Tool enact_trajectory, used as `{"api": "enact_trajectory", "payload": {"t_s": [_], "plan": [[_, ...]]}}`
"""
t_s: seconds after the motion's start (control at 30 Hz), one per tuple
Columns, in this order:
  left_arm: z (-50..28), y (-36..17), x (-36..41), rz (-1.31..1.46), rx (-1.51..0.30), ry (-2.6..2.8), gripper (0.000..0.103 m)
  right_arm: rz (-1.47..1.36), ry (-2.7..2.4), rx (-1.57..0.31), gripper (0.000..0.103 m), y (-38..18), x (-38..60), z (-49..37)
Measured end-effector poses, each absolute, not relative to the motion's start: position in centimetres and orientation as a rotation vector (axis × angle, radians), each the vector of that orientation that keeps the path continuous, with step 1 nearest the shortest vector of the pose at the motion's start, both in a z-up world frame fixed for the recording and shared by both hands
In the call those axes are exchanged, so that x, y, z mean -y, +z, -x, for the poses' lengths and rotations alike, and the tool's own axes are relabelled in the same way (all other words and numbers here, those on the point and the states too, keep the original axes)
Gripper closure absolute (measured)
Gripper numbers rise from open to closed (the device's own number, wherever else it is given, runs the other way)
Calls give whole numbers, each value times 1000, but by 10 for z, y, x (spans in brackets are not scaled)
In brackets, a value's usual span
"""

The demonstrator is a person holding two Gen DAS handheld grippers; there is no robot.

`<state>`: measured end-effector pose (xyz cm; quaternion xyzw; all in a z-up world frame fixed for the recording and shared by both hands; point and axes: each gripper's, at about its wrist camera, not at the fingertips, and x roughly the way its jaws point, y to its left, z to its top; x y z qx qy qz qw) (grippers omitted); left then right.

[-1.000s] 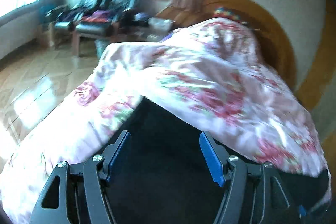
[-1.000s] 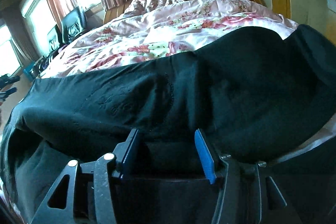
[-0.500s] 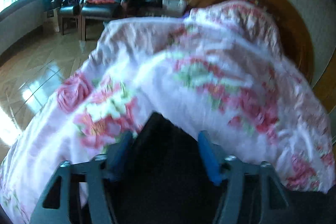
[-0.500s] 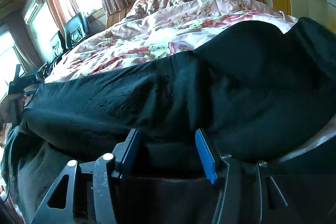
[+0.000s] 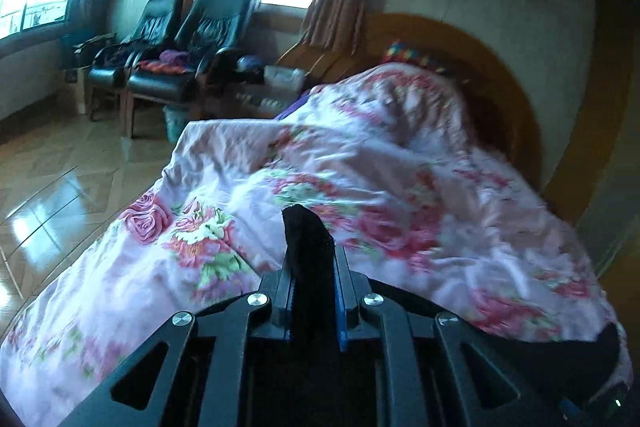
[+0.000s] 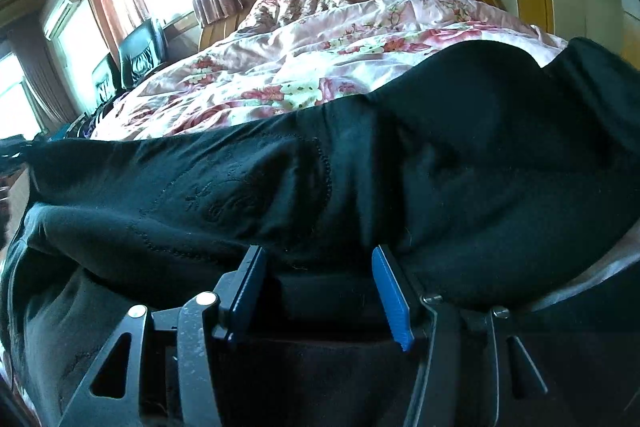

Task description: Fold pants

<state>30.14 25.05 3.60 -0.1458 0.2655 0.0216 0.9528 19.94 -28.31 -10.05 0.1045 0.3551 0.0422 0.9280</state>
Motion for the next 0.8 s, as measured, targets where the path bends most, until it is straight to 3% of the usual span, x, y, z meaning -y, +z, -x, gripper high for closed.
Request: {"api": "enact_trajectory", "payload": {"t_s": [0.37,0.47,0.57,0.8], "plan": [[-136,9,-275,684,-410,14,89,-92,6,-827,46,-82,264,-205],[-105,-12,-283,768,-406,22,89,-218,61,-783,43,-57,263,-192],[-84,-32,-288,820,-395,29,89,-355,121,-757,32,-36,256,-190],[-62,-66,-292,927,-390,30,89,-563,149,-937,31,-7,209,-251]]}}
